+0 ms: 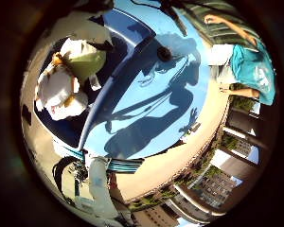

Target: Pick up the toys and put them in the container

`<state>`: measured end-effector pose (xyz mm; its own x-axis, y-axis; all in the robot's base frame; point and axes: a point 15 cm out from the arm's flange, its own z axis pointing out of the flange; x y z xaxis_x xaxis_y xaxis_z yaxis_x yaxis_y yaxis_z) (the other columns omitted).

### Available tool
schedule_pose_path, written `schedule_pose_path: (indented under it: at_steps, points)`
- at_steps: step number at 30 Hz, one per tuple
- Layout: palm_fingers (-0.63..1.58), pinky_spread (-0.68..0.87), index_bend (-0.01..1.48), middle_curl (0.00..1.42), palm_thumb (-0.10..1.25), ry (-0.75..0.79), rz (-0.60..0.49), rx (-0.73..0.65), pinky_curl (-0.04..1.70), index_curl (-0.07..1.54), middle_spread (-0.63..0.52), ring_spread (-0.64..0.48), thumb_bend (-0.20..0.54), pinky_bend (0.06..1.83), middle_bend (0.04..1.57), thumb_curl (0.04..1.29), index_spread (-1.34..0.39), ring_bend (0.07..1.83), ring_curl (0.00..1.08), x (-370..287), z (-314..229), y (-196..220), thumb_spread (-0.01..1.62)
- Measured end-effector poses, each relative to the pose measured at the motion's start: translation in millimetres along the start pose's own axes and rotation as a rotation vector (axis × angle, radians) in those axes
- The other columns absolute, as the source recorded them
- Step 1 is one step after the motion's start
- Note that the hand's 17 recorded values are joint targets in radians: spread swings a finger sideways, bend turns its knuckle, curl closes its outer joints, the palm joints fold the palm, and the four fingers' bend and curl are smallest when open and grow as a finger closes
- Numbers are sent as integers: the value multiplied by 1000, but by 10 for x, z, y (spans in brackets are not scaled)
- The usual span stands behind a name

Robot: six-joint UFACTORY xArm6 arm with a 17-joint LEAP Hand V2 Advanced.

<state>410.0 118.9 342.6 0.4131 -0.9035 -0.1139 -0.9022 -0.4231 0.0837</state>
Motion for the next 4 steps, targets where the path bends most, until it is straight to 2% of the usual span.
schedule_pose_path:
  at_steps: [4]
  points:
    - [-106,468,129,357,707,-1,16,0,316,479,103,326,-28,900,152,461,-451,466,296,118,-402,155,1126]
